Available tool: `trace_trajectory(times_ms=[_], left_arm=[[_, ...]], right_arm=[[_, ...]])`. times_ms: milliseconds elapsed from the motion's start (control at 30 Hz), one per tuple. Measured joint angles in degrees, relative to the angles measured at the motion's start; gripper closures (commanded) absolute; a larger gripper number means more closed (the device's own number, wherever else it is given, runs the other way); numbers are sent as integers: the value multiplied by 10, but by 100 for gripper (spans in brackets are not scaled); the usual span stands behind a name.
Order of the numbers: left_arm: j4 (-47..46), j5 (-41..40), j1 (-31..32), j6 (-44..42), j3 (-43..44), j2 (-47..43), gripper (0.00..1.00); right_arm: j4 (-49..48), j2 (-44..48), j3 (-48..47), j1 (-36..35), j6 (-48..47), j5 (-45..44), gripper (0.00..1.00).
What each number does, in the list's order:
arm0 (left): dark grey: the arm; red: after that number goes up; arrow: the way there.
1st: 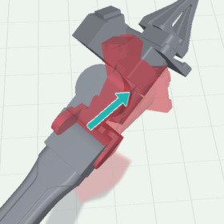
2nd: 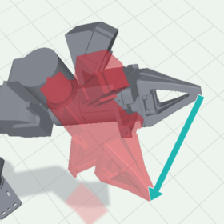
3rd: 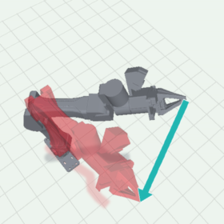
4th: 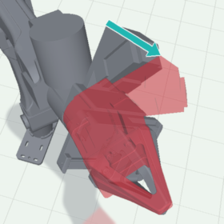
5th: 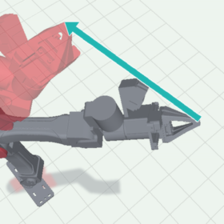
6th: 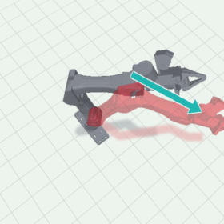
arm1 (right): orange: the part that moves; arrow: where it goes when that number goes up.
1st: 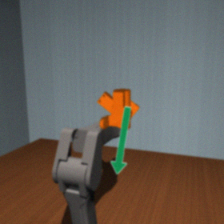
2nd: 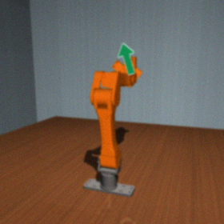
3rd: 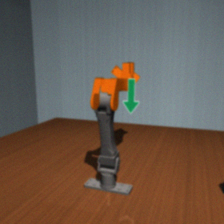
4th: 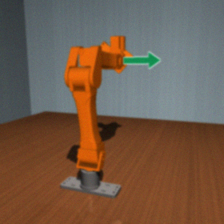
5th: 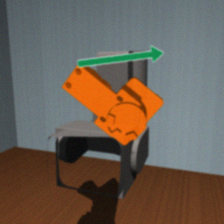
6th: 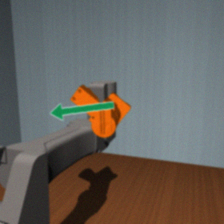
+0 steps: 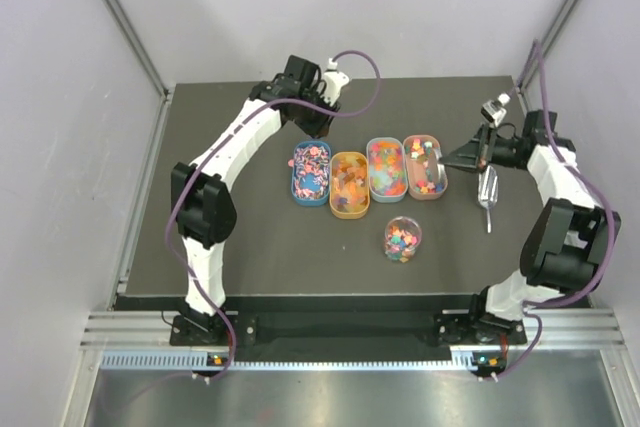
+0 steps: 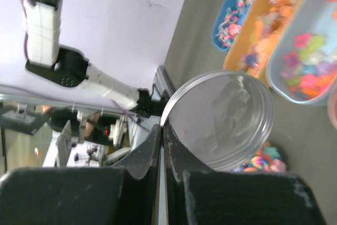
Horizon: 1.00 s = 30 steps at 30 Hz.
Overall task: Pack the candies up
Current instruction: Pick up the bottle lid at the center of the board, then adjust the packing bottle at the center of the board.
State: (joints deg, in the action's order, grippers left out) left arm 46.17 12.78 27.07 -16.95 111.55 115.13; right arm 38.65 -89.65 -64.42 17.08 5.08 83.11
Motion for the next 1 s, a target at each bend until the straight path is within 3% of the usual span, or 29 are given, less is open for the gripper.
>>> trace_trajectory(times_ms=[167,367,733,1000], left_arm=[[-1,-2,0,2,40,22,60],[0,-2,0,8,41,38,61],[0,3,1,18,41,43,61],[-1,5,1,23,41,43,61]], right_arm=[[130,2,-53,-77,-132,11,100],[247,9,23,-164,-239,10,100],[233,19,63,-284,-234,10,100],[183,20,91,-286,-189,10,100]])
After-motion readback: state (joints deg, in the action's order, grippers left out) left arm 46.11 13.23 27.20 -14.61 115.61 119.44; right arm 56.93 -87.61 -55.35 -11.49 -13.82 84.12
